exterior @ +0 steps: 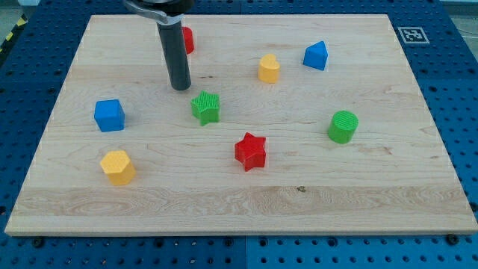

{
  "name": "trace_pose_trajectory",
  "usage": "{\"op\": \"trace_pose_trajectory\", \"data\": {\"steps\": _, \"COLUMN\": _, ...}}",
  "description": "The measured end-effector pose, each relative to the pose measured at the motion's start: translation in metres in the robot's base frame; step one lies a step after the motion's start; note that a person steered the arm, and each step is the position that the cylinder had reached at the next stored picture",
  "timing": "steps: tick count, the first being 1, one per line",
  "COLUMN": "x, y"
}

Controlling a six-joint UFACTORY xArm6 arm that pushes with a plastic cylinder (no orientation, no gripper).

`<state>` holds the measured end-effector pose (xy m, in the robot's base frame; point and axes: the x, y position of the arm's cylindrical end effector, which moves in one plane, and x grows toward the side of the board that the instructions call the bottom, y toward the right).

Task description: Move the green star left to the green circle

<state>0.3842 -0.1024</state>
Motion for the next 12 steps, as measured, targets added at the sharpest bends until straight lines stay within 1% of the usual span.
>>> {"op": "trace_pose_trajectory", "data": {"steps": 1, "x": 0.028, "y": 0.000}}
{"op": "trace_pose_trajectory", "data": {"steps": 2, "x": 0.033, "y": 0.000}}
{"op": "trace_pose_trajectory", "data": {"steps": 3, "x": 0.049, "y": 0.011}}
{"op": "trace_pose_trajectory", "data": {"steps": 12, "x": 0.061, "y": 0.051}}
